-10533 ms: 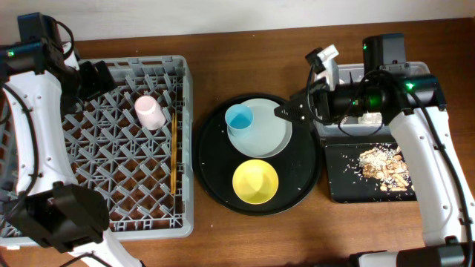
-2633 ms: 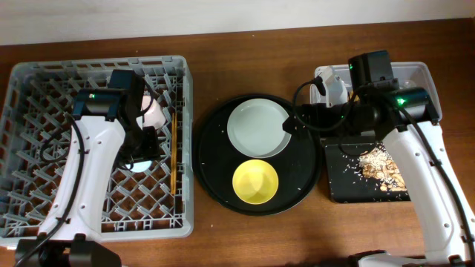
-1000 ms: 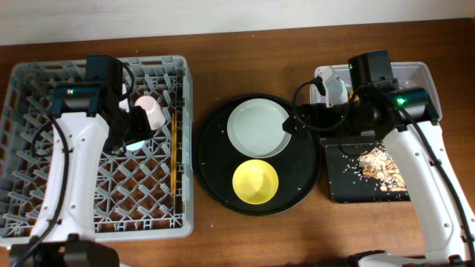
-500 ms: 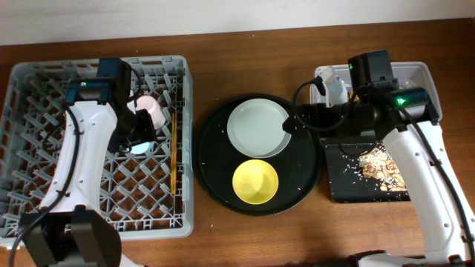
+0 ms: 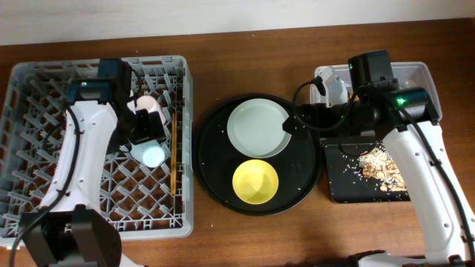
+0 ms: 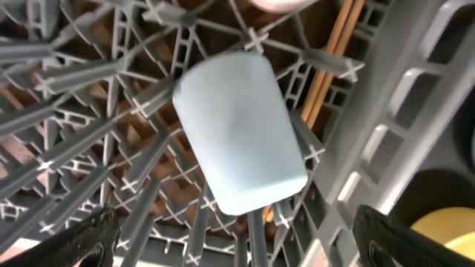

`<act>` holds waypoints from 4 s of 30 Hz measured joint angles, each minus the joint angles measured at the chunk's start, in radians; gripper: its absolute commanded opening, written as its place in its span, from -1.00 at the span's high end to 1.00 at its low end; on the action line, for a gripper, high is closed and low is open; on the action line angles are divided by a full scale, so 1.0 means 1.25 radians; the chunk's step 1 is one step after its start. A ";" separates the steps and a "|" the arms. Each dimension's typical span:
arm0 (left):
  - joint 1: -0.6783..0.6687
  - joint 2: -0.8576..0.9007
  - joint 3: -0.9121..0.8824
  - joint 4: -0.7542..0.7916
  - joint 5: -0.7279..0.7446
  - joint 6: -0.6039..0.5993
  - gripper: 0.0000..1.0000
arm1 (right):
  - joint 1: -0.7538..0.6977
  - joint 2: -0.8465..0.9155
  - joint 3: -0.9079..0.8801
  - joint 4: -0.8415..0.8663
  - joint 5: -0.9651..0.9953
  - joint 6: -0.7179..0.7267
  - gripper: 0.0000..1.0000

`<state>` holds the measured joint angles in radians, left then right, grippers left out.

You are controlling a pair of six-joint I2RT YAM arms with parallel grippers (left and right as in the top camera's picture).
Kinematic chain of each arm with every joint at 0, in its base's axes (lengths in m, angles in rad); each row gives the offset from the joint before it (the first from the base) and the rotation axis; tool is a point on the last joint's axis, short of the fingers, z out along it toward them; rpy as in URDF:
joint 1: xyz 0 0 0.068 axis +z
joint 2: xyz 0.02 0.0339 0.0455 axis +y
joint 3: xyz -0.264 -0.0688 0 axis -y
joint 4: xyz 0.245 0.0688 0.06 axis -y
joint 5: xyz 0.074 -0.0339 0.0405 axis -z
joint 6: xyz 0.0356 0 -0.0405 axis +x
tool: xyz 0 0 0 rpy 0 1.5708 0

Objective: Sort waste into correct bins and load items into the dishwasher rack
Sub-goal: 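Lower the blue cup upside down into the rack and open the left gripper, then move the left gripper right over the yellow bowl on the round tray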

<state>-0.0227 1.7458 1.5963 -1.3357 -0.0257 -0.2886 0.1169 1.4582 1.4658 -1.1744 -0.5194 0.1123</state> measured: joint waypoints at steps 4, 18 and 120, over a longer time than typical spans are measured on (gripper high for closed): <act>0.000 0.002 0.119 -0.073 0.022 0.000 -0.12 | 0.000 0.000 0.000 0.000 0.000 0.000 -0.97; 0.001 0.002 -0.049 -0.026 0.200 0.070 0.99 | 0.000 0.000 0.000 0.001 0.000 0.001 -0.97; -0.421 -0.001 -0.088 0.146 0.245 0.020 0.41 | 0.000 0.001 0.000 0.011 -0.001 0.000 -0.97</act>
<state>-0.5484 1.7447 1.4868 -1.1530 0.2810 -0.2638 0.1169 1.4590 1.4654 -1.1610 -0.5201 0.1127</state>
